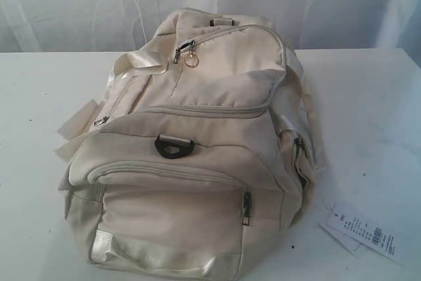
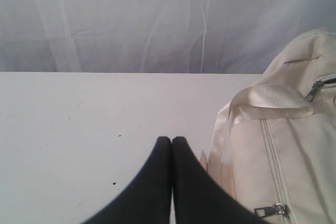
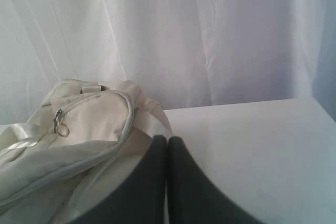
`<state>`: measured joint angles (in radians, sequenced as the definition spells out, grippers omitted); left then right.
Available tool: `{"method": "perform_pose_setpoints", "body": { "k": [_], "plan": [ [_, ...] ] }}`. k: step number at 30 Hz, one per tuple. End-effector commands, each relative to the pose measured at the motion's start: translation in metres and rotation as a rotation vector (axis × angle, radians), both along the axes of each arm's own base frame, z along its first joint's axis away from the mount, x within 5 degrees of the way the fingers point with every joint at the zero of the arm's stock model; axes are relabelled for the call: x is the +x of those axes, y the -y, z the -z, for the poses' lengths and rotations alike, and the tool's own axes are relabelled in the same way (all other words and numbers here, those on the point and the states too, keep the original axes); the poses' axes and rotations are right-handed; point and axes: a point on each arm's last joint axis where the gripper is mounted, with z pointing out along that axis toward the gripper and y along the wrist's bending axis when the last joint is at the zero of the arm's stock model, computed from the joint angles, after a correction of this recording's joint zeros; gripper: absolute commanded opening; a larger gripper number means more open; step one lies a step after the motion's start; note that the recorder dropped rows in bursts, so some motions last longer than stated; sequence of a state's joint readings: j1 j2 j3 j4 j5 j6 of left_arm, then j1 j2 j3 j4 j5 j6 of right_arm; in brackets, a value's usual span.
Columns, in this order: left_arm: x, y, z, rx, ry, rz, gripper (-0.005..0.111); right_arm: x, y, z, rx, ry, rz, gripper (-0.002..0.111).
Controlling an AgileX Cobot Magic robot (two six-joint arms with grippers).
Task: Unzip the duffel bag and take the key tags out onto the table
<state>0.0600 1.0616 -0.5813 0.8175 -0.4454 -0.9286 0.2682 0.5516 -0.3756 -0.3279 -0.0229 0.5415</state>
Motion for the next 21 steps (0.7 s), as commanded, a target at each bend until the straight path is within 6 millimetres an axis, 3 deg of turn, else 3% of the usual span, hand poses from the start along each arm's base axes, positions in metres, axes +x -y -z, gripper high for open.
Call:
{"method": "perform_pose_setpoints", "body": {
  "k": [1, 13, 15, 17, 19, 21],
  "plan": [
    [0.004, 0.002, 0.000, 0.022, 0.001, 0.021, 0.001, 0.000, 0.000, -0.003, 0.005, 0.008, -0.001, 0.000],
    [0.005, 0.002, 0.003, 0.024, -0.009, 0.021, 0.001, 0.000, -0.001, -0.004, 0.080, 0.006, -0.004, 0.001],
    [0.005, 0.002, 0.003, 0.024, -0.009, 0.021, 0.001, 0.003, -0.005, -0.003, 0.078, -0.003, -0.032, 0.017],
    [0.005, 0.002, 0.003, 0.027, -0.009, 0.022, 0.001, 0.009, -0.017, 0.004, 0.083, -0.060, -0.100, 0.058],
    [0.005, 0.002, 0.003, 0.066, -0.004, 0.031, 0.001, 0.016, -0.030, 0.013, 0.062, -0.118, -0.163, 0.087],
    [0.005, 0.002, 0.003, 0.075, -0.003, 0.033, 0.006, 0.022, -0.047, 0.022, 0.038, -0.164, -0.249, 0.089]
  ]
}}
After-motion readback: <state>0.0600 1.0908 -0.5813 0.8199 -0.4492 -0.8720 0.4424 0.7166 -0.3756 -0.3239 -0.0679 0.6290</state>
